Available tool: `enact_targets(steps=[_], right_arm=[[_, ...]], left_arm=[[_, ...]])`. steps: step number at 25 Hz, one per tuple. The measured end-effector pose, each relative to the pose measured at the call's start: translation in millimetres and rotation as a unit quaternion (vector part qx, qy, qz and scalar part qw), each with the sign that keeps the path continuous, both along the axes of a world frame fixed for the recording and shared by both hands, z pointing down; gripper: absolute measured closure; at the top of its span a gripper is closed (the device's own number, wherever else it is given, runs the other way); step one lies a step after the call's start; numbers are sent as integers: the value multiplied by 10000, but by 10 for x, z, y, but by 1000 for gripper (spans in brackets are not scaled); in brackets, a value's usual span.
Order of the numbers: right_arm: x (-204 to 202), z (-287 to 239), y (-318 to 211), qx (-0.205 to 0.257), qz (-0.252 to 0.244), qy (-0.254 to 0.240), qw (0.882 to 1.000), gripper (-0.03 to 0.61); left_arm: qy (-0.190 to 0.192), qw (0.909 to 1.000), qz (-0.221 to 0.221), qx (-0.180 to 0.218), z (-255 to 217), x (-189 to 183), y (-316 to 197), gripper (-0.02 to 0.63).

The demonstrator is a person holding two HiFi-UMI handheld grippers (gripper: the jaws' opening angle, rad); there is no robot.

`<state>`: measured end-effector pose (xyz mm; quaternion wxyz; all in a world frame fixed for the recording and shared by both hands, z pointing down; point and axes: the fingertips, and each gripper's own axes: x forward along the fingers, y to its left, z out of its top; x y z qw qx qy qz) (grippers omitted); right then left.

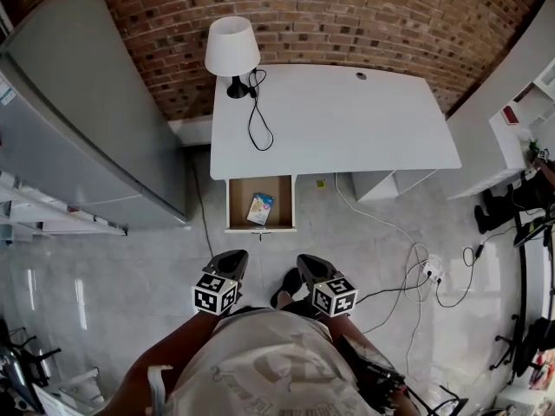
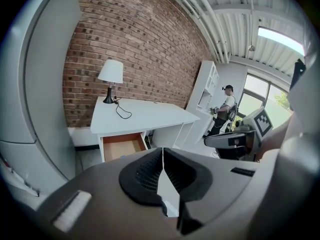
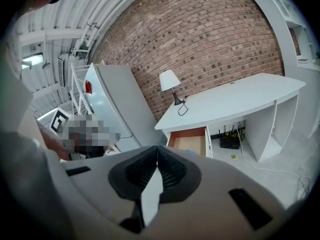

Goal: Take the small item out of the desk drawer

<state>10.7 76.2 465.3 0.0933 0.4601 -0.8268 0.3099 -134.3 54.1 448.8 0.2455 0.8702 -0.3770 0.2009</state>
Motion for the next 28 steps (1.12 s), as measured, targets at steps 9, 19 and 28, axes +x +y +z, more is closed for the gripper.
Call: enact_targets(steps=[9,19,28], right_arm=[[601,107,-476,-94,53,-185,9998,572],[884,202,-784,-187,-141,-341,9991,572],[648,300,-795,-374,-367,-319,9981,572]], left_arm=[[-211,9997,10,-107,67,610,-480,601],[-431,9988,-148,-204,47,828,-654,601],[-440,9976,-480,-227,86,560,-756,601]])
